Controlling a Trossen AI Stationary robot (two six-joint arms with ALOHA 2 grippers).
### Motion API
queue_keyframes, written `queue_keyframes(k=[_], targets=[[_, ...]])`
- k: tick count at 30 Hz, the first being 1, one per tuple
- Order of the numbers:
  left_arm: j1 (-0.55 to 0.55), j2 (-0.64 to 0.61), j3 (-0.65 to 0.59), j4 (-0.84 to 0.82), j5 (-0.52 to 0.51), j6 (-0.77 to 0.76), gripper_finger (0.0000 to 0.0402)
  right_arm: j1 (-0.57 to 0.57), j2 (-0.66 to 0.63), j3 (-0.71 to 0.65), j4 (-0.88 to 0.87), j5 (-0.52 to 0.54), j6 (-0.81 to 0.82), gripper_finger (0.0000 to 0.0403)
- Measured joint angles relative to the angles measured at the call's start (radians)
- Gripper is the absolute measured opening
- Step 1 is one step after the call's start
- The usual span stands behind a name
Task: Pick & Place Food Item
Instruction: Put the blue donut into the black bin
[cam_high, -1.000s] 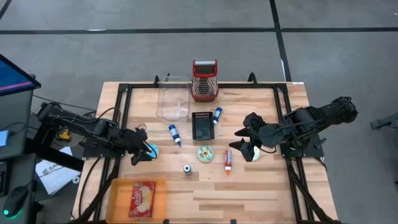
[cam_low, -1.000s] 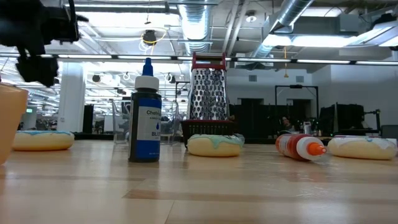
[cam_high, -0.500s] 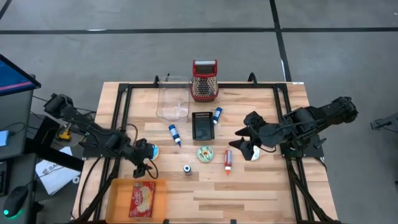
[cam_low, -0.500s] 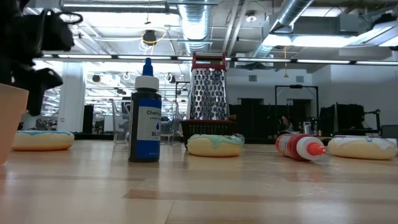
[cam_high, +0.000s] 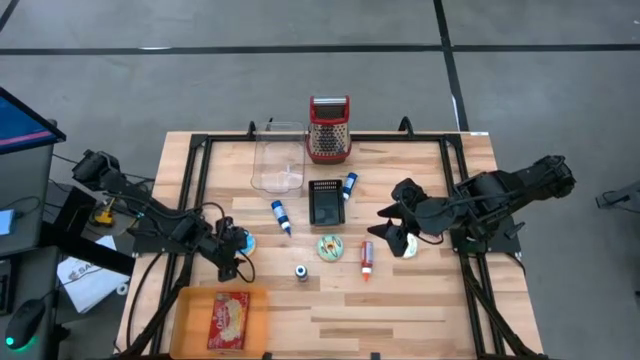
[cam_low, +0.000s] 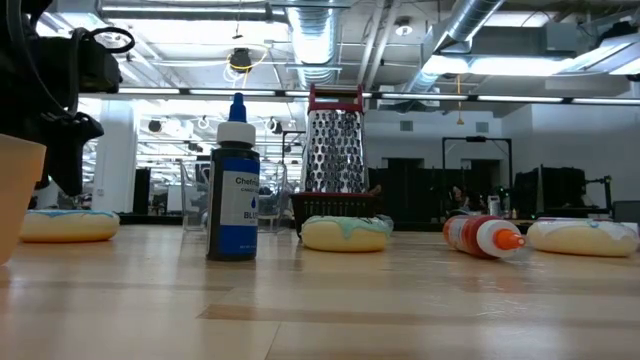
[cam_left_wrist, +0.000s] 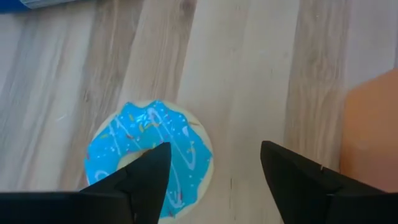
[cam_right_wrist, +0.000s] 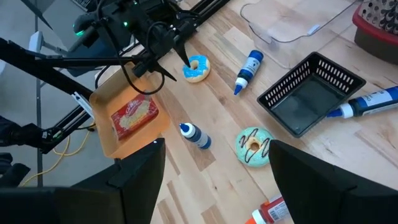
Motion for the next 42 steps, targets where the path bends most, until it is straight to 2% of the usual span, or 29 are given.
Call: queue_keyframes(k=[9,22,33,38,42], targets=[[0.0,0.0,-0.05,0.022,0.0,-0.048,0.027,0.0,0.0,0.0,-0.018,0.001,-0.001,0.0276],[0.0,0.0,-0.098,0.071,-0.018,-0.052,0.0259,0.0,0.0,0.0,-0.019,0.0,-0.003,0.0276],[0.0,0.0,-0.098,0.075,-0.024,-0.052,0.0207,0.0,0.0,0.0,-0.023,0.0,0.001,0.0276],[0.0,0.0,-0.15,0.168,-0.023,-0.051,0.0197,0.002,0.0,0.0,-0.026,0.0,0.005,0.0276],[0.0,0.0,-0.156,0.174,-0.025,-0.073,0.0187,0.003,0.0,0.0,-0.026,-0.008,0.022,0.0276]])
